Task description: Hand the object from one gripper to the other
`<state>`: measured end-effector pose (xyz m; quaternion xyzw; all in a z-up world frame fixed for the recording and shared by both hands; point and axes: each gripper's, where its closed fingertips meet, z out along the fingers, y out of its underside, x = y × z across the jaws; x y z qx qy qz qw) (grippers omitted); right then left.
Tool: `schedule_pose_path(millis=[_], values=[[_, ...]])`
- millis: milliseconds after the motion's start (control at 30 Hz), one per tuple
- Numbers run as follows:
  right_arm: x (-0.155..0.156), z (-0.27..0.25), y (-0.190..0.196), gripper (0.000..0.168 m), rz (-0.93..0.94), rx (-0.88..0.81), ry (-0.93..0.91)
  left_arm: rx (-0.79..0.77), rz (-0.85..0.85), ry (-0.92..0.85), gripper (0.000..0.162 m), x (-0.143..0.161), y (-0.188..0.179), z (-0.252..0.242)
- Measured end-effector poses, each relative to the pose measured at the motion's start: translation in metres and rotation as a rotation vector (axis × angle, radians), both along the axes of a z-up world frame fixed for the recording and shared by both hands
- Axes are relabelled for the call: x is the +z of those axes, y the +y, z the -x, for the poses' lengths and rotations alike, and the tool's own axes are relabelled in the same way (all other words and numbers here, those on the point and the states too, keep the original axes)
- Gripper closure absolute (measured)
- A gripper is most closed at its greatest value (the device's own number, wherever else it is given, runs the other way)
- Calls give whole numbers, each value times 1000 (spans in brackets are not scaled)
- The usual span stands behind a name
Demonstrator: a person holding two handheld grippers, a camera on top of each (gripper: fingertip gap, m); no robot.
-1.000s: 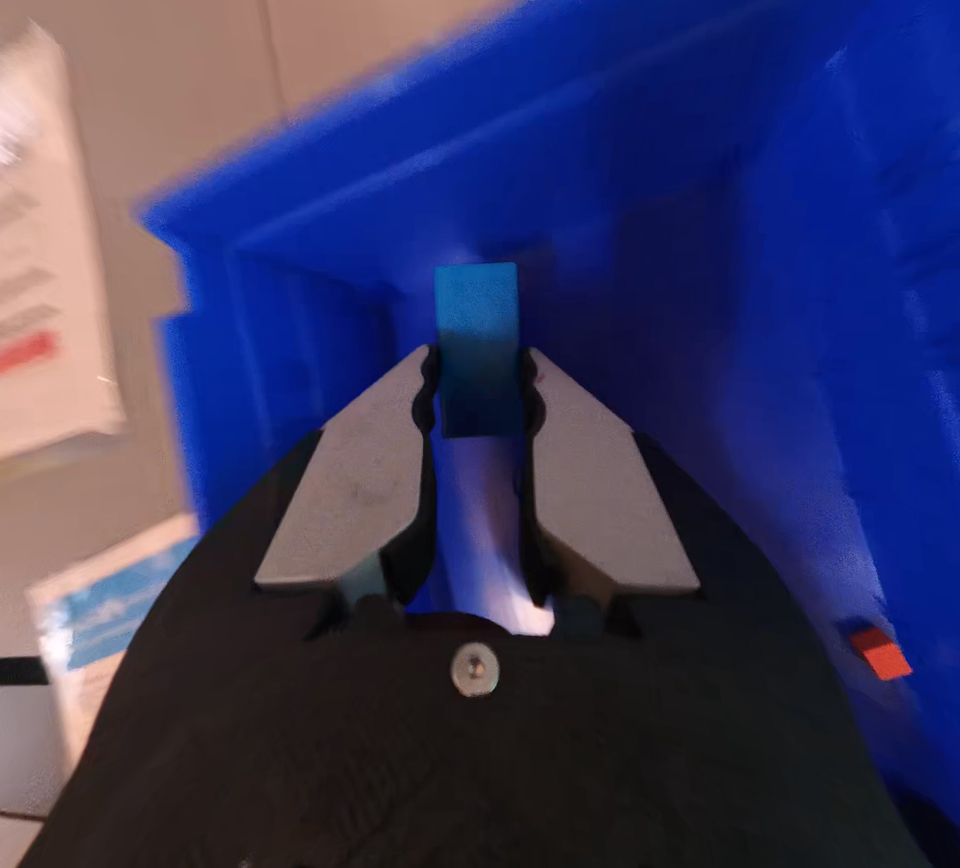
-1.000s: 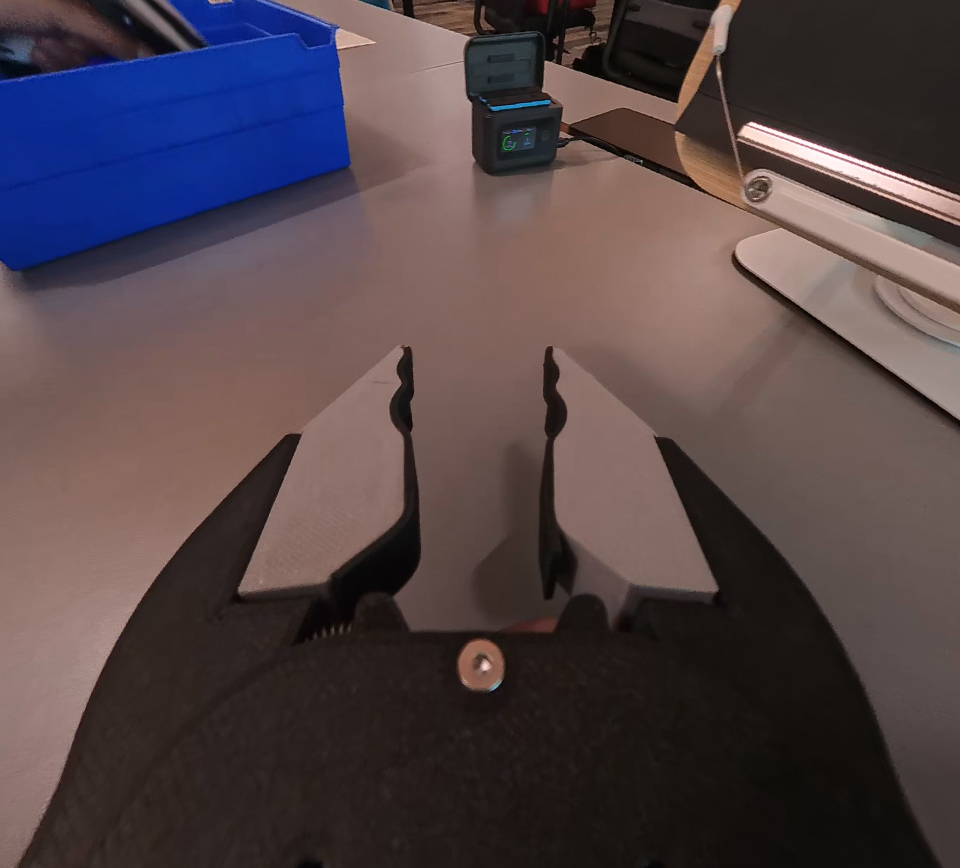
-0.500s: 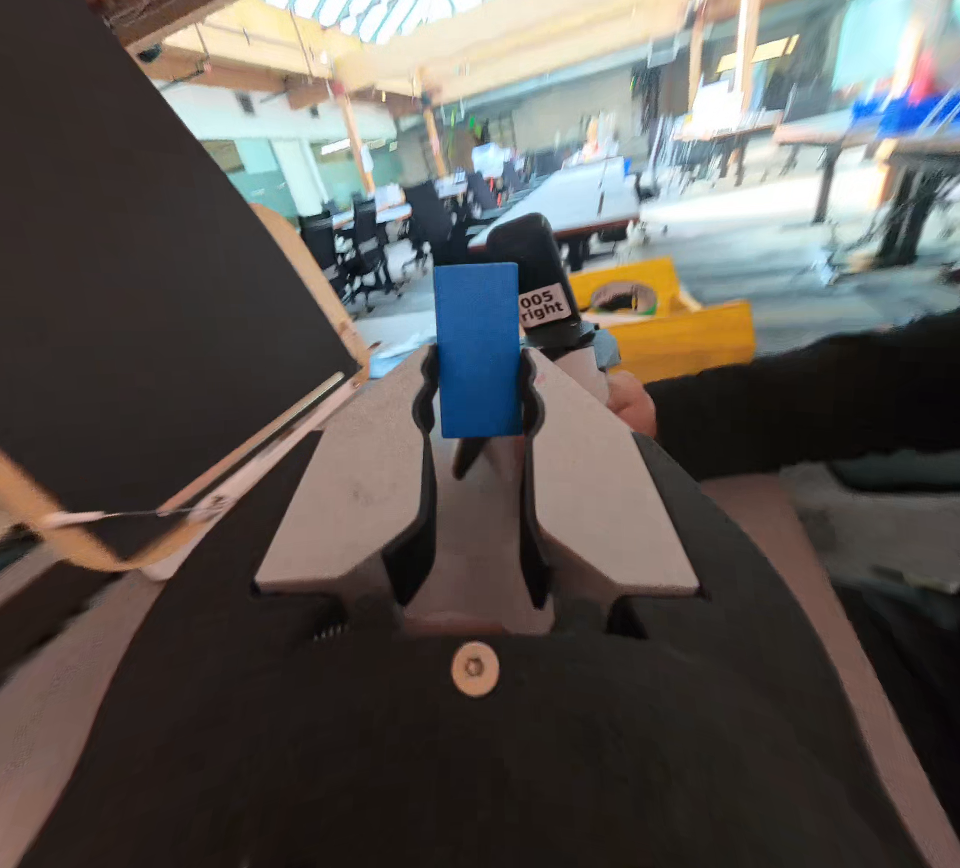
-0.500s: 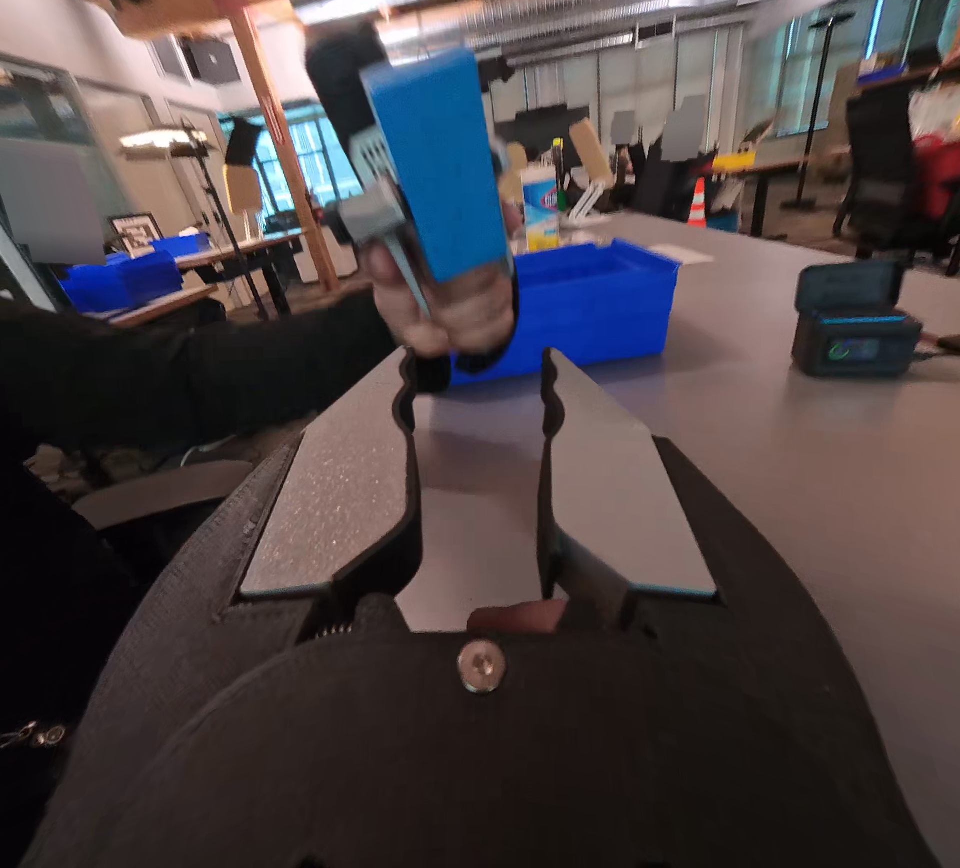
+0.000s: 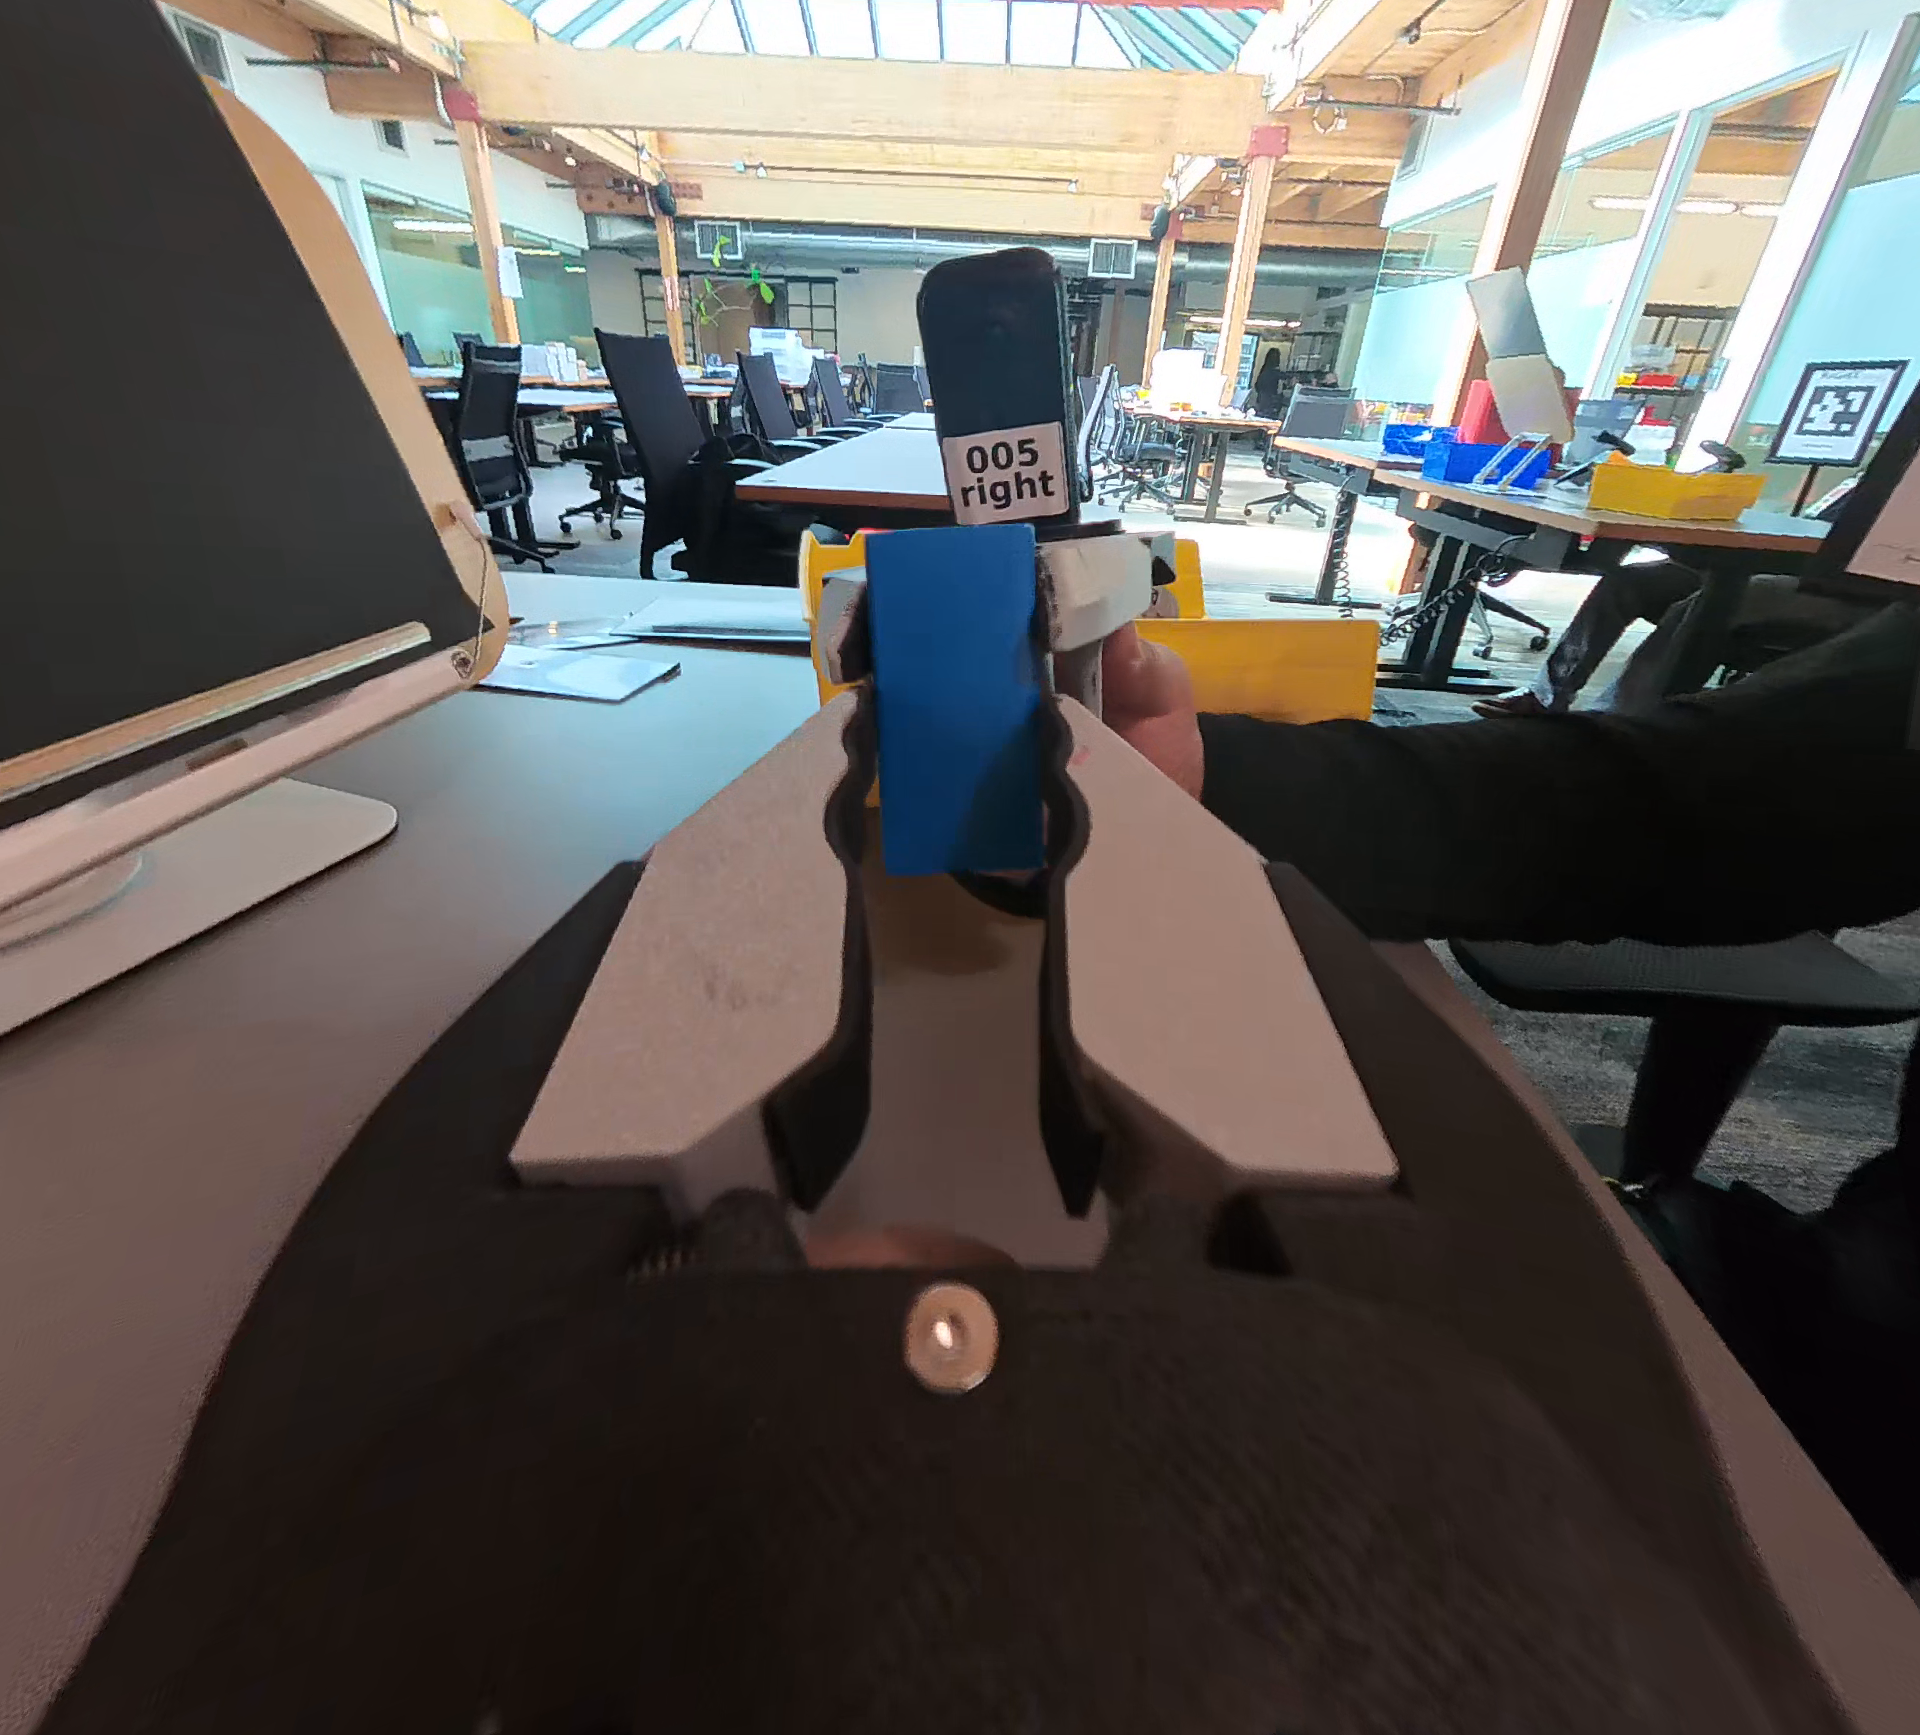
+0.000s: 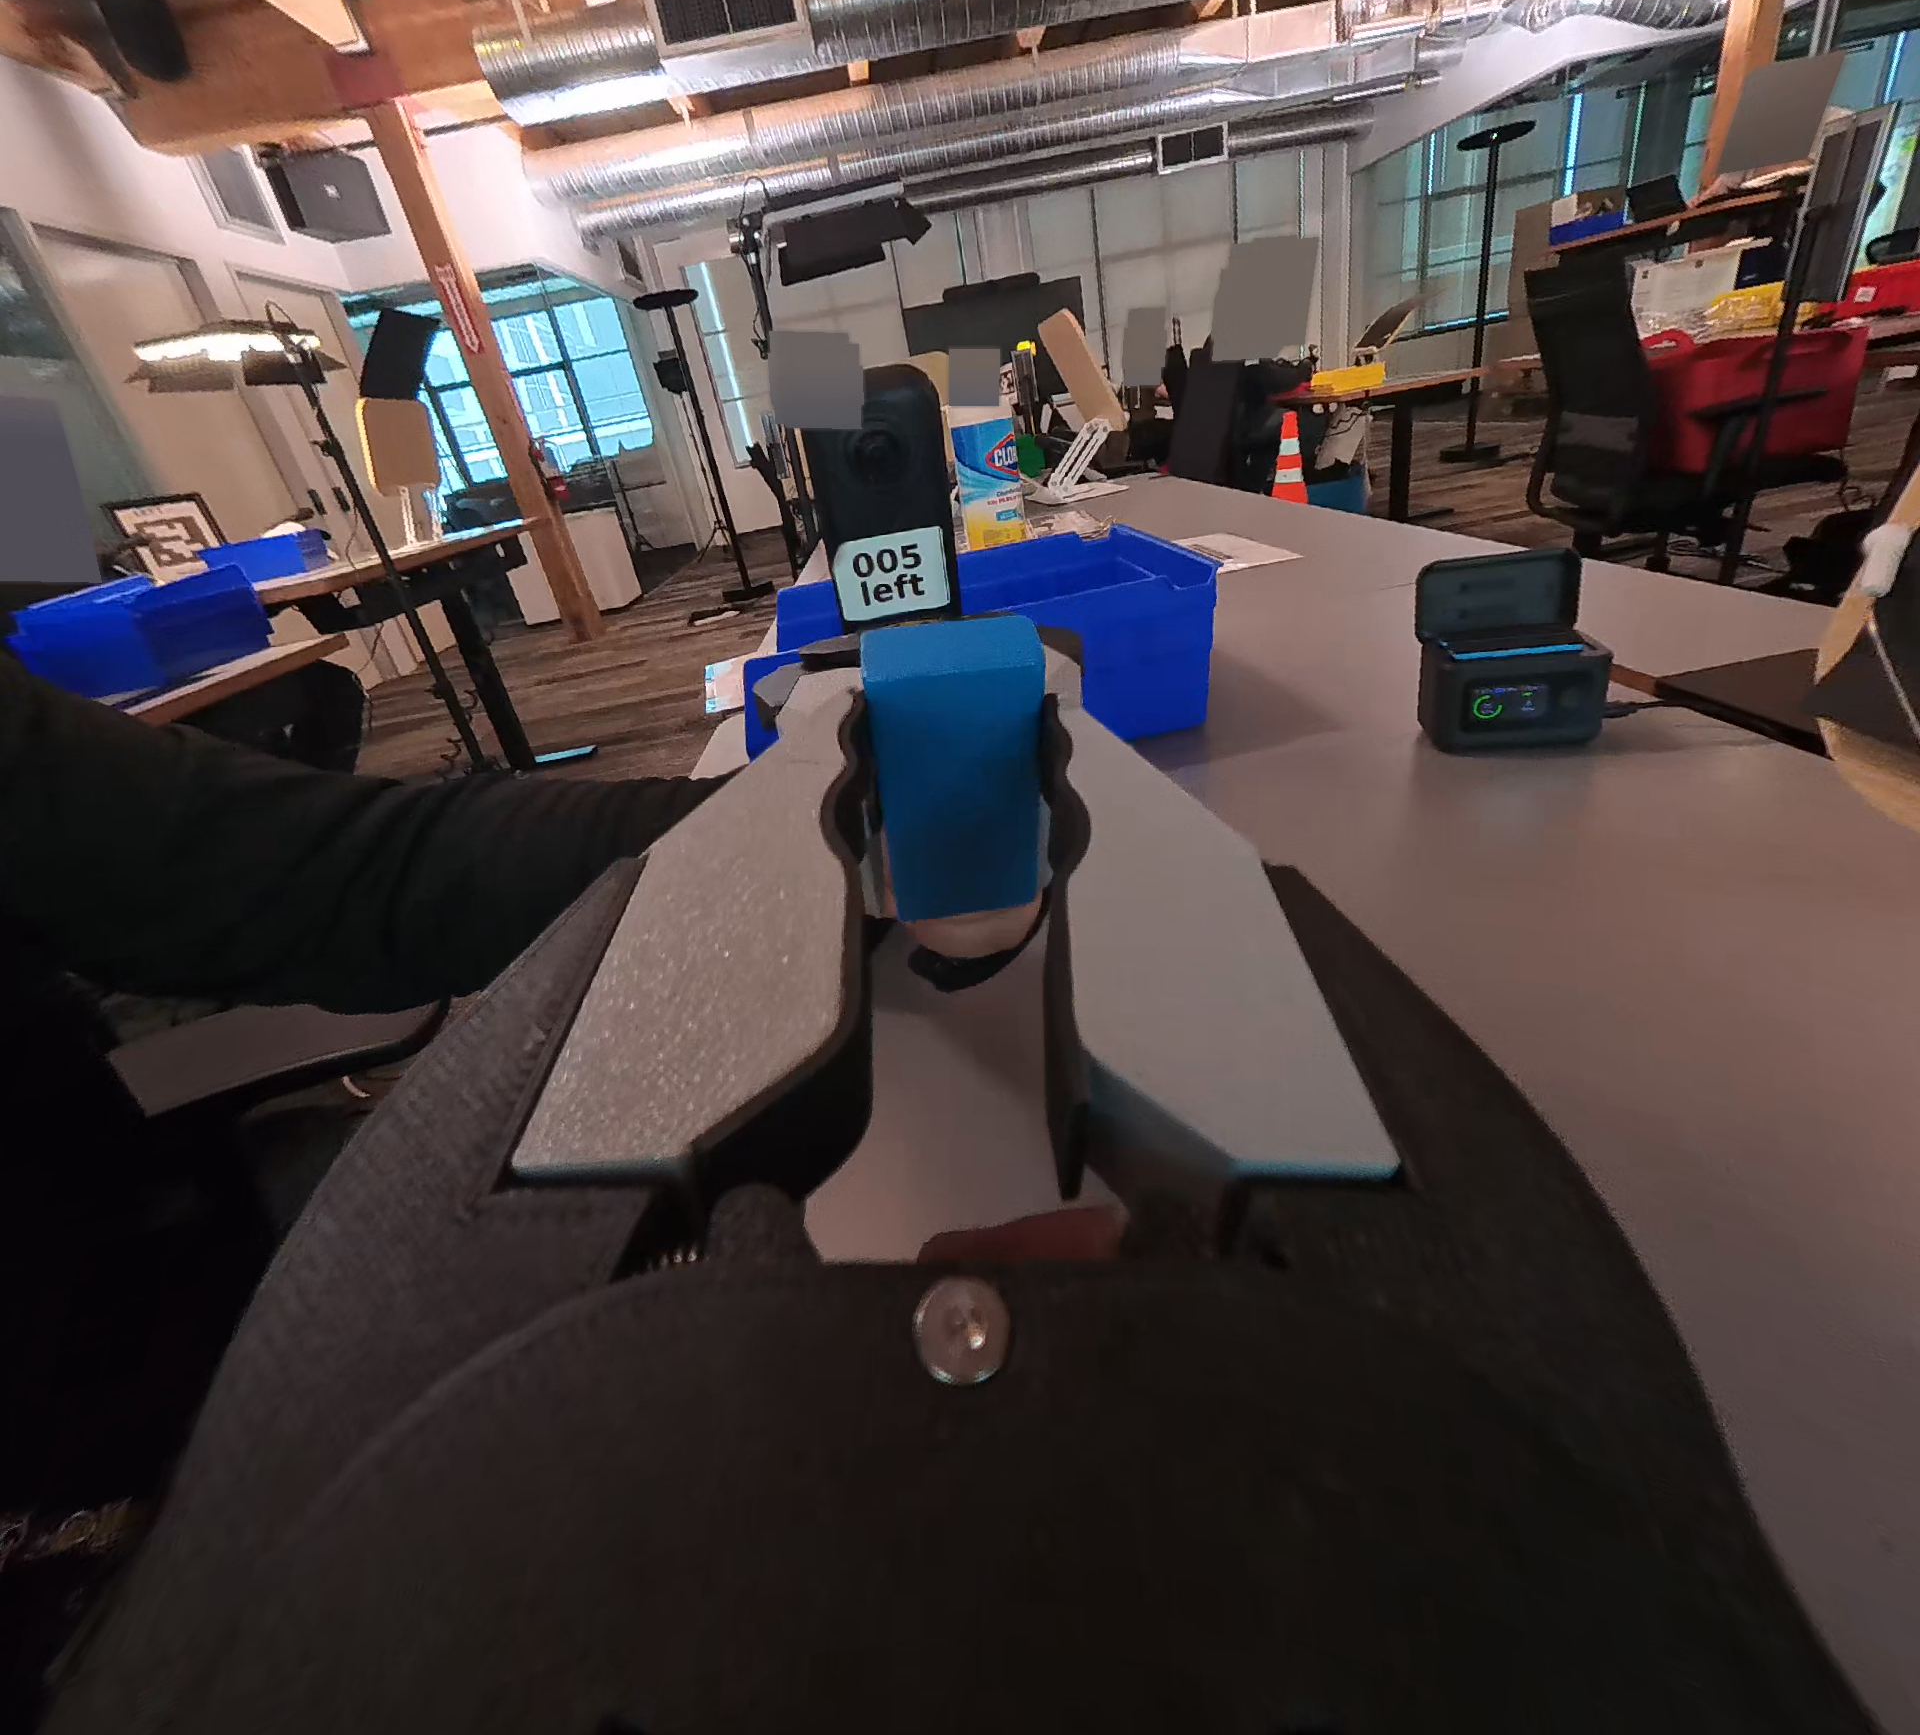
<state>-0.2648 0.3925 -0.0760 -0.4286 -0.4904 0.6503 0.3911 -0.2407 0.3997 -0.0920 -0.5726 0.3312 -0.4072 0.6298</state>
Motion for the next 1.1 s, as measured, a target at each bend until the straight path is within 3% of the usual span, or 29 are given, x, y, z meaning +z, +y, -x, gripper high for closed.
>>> schedule_pose_path(millis=[100, 200, 333, 433, 567, 833, 1100], values=[[-3, 5, 3, 140, 26, -6, -10, -2, 70, -48, 133, -2, 2, 4], [-13, 14, 22, 140, 104, -42, -57, 107, 99, 23, 132, -16, 18, 13], [-31, 26, 52, 140, 218, -79, -153, 268, 45, 268, 107, -45, 32, 24], [-44, 32, 55, 140, 330, 9, -247, 411, -89, 433, 101, -51, 41, 36], [-62, 32, 55, 140, 325, 3, -378, 550, -344, 664, 93, -55, 44, 43], [-58, 19, 42, 140, 493, 167, -393, 579, -534, 859, 75, -66, 39, 28], [-70, 18, 12, 141, 437, 290, -481, 485, -520, 772, 87, -62, 25, 10]])
